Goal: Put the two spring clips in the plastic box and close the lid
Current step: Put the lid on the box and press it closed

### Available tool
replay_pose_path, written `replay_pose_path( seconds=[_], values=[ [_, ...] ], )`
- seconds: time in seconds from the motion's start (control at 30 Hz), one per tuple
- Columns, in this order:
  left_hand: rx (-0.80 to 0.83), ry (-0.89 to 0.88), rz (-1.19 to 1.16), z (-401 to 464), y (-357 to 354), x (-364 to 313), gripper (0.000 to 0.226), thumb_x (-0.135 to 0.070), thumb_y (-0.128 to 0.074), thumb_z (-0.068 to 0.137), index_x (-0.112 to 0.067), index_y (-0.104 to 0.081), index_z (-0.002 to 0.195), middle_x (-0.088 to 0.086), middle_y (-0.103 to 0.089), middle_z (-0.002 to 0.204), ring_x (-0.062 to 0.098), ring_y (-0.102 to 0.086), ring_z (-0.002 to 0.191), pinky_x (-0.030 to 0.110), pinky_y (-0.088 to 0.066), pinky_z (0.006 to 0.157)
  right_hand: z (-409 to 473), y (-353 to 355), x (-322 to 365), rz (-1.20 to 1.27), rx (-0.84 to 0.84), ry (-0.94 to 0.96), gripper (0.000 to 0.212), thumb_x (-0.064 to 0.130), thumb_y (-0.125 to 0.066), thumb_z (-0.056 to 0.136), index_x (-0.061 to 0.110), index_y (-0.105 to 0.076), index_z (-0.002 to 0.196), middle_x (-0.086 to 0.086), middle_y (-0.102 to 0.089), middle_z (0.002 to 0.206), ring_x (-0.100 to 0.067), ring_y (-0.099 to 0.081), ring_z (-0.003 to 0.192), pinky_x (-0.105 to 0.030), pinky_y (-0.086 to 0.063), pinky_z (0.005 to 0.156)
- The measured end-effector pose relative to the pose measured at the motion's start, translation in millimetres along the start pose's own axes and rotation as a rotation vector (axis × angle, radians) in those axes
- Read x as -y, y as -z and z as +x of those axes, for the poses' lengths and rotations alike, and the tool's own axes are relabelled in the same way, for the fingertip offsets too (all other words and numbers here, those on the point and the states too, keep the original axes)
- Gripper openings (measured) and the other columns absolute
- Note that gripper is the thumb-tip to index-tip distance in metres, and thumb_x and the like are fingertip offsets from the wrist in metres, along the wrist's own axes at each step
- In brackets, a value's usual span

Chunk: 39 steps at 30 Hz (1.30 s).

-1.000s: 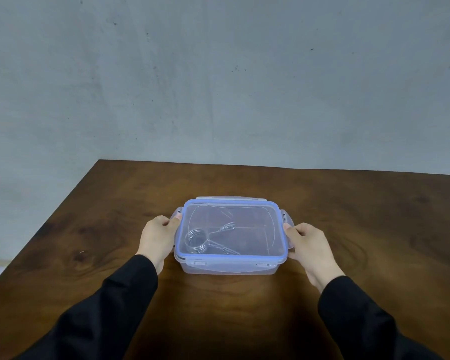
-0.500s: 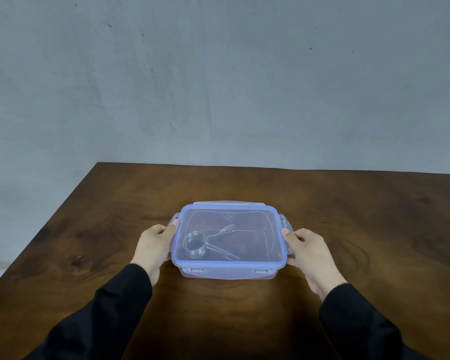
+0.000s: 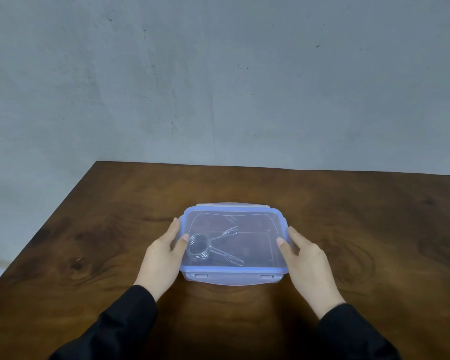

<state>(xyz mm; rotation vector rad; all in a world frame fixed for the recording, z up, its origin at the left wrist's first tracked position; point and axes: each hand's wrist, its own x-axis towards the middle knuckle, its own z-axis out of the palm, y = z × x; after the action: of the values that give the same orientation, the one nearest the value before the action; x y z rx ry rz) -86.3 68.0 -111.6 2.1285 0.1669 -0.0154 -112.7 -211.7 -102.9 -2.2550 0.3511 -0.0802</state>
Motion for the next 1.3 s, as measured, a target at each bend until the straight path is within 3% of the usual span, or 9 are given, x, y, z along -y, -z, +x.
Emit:
replay_pose_path(
  seconds=[0.17, 0.4, 0.5, 0.57, 0.67, 0.73, 0.83, 1.07, 1.3],
  values=[
    [0.092, 0.086, -0.254, -11, -9, 4, 0.054, -0.038, -0.041, 0.106, -0.035, -0.024, 0.158, -0.021, -0.045, 0.144, -0.009, -0.051, 0.116, 0.009, -0.038, 0.093, -5, -9, 1, 0.118, 0.013, -0.061, 0.036, 0.028, -0.049, 0.107, 0.021, -0.059, 0.141, 0.008, -0.07, 0.115, -0.006, -0.066, 0.099, -0.011, -0.052, 0.067],
    [0.091, 0.11, -0.528, -15, -19, 5, 0.049, -0.036, -0.037, 0.108, -0.042, -0.024, 0.156, -0.028, -0.043, 0.141, -0.018, -0.047, 0.106, 0.016, -0.034, 0.099, -4, -9, 5, 0.353, 0.041, -0.116, 0.026, 0.02, -0.046, 0.108, 0.038, -0.064, 0.113, 0.019, -0.071, 0.104, -0.002, -0.067, 0.096, -0.007, -0.051, 0.053],
    [0.118, 0.098, -0.504, -13, -20, 8, 0.05, -0.039, -0.036, 0.108, -0.043, -0.023, 0.156, -0.032, -0.043, 0.138, -0.014, -0.049, 0.111, 0.007, -0.036, 0.09, -4, -9, 5, 0.366, 0.039, -0.12, 0.027, 0.02, -0.048, 0.108, 0.032, -0.066, 0.125, 0.017, -0.072, 0.109, -0.004, -0.067, 0.1, -0.01, -0.054, 0.058],
    [0.118, 0.058, -0.39, -12, -17, 10, 0.055, -0.046, -0.035, 0.105, -0.042, -0.017, 0.157, -0.027, -0.035, 0.148, -0.007, -0.044, 0.123, 0.007, -0.037, 0.093, -3, -7, 8, 0.269, 0.037, -0.129, 0.035, 0.024, -0.051, 0.106, 0.023, -0.058, 0.141, 0.01, -0.067, 0.129, -0.011, -0.063, 0.117, -0.022, -0.061, 0.079],
    [0.028, -0.152, -0.04, -11, -9, 20, 0.062, -0.053, -0.046, 0.099, -0.043, -0.021, 0.155, -0.027, -0.023, 0.159, 0.003, -0.016, 0.148, 0.036, -0.024, 0.121, 6, -1, 18, 0.024, -0.074, -0.011, 0.057, 0.03, -0.059, 0.102, 0.02, -0.042, 0.156, 0.007, -0.036, 0.163, -0.021, -0.037, 0.149, -0.04, -0.039, 0.116],
    [0.056, -0.441, 0.229, -12, -6, 23, 0.059, -0.052, -0.057, 0.095, -0.039, -0.037, 0.149, -0.025, -0.025, 0.158, -0.007, -0.005, 0.148, 0.038, -0.009, 0.123, 18, 1, 33, -0.045, -0.056, 0.172, 0.054, 0.033, -0.058, 0.102, 0.019, -0.046, 0.153, 0.007, -0.044, 0.159, -0.017, -0.04, 0.146, -0.03, -0.033, 0.116],
    [0.122, -0.764, 0.531, -7, -6, 28, 0.075, -0.077, -0.052, 0.085, -0.026, -0.055, 0.14, -0.007, -0.04, 0.158, 0.008, -0.024, 0.15, 0.047, -0.012, 0.121, 46, -12, 49, -0.326, 0.2, 0.408, 0.056, 0.041, -0.051, 0.104, 0.016, -0.045, 0.154, 0.003, -0.044, 0.158, -0.016, -0.037, 0.146, -0.031, -0.024, 0.122],
    [0.135, -0.829, 0.559, 10, -6, 27, 0.076, -0.078, -0.062, 0.076, -0.021, -0.065, 0.126, 0.0, -0.055, 0.14, 0.017, -0.043, 0.139, 0.043, -0.015, 0.122, 74, -30, 53, -0.53, 0.255, 0.483, 0.051, 0.047, -0.046, 0.105, 0.016, -0.056, 0.144, 0.003, -0.057, 0.142, -0.02, -0.051, 0.125, -0.035, -0.039, 0.107],
    [0.088, -0.828, 0.531, 8, -14, 34, 0.066, -0.067, -0.064, 0.082, -0.019, -0.066, 0.128, 0.0, -0.053, 0.149, 0.016, -0.036, 0.146, 0.037, -0.01, 0.124, 75, -36, 52, -0.541, 0.255, 0.436, 0.054, 0.052, -0.042, 0.104, 0.019, -0.056, 0.145, 0.003, -0.06, 0.138, -0.022, -0.052, 0.122, -0.037, -0.042, 0.105]
  ],
)
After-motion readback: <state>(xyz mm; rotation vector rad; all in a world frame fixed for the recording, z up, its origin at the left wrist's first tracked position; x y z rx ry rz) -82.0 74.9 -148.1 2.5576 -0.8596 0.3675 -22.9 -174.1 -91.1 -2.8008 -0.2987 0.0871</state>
